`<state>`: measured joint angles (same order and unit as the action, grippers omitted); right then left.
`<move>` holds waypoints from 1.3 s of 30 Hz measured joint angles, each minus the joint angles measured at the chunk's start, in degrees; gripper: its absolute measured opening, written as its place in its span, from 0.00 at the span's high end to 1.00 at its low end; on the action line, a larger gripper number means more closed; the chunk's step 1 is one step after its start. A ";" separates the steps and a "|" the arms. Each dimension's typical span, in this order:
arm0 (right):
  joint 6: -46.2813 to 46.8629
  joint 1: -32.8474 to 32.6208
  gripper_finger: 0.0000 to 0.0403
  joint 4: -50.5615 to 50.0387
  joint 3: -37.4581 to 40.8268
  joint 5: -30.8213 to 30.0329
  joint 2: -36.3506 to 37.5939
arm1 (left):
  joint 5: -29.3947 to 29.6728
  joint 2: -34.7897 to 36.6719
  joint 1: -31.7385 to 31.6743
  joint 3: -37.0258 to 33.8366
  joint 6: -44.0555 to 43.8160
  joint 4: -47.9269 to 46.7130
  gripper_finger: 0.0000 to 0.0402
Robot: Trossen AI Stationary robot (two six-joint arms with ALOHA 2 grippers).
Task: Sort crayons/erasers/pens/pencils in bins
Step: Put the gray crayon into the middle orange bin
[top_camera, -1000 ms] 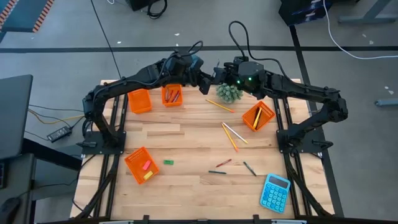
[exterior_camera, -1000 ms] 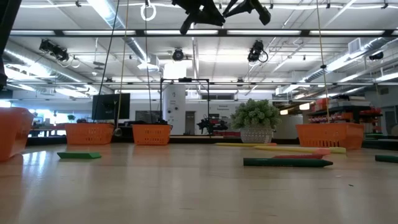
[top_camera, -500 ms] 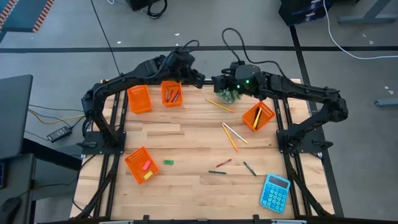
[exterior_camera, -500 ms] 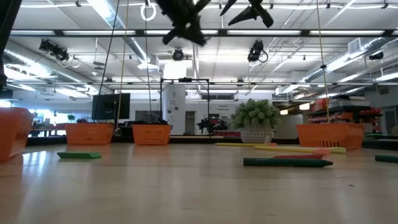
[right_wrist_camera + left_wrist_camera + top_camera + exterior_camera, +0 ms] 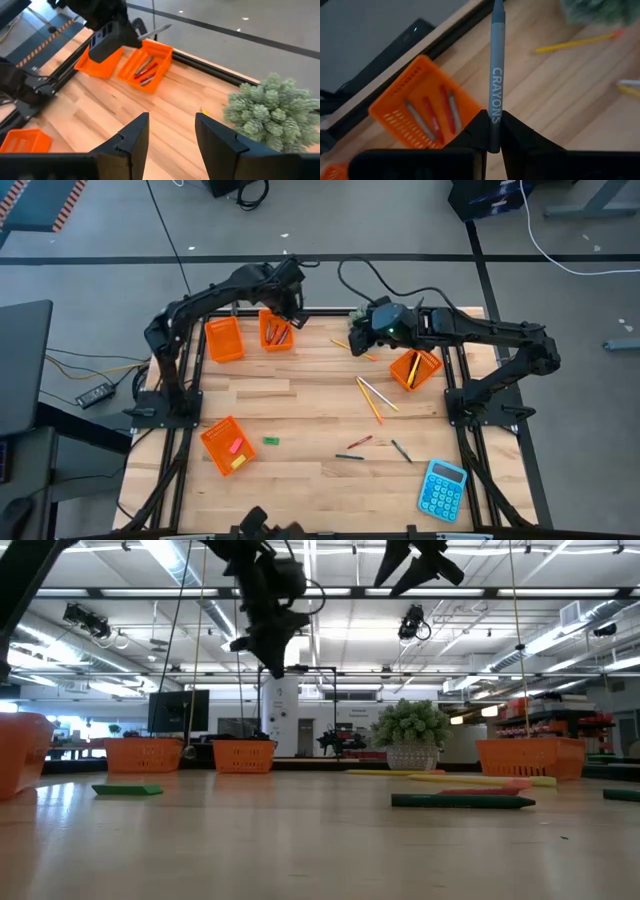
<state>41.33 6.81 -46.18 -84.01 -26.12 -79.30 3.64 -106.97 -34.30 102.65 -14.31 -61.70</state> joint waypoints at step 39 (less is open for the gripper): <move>-3.00 4.15 0.59 -0.58 0.00 -9.10 0.01 | -5.64 13.24 -3.35 -33.33 -9.11 20.11 0.90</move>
<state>38.33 10.96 -46.76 -84.01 -35.22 -79.29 -2.00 -93.73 -37.65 69.32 -23.42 -41.59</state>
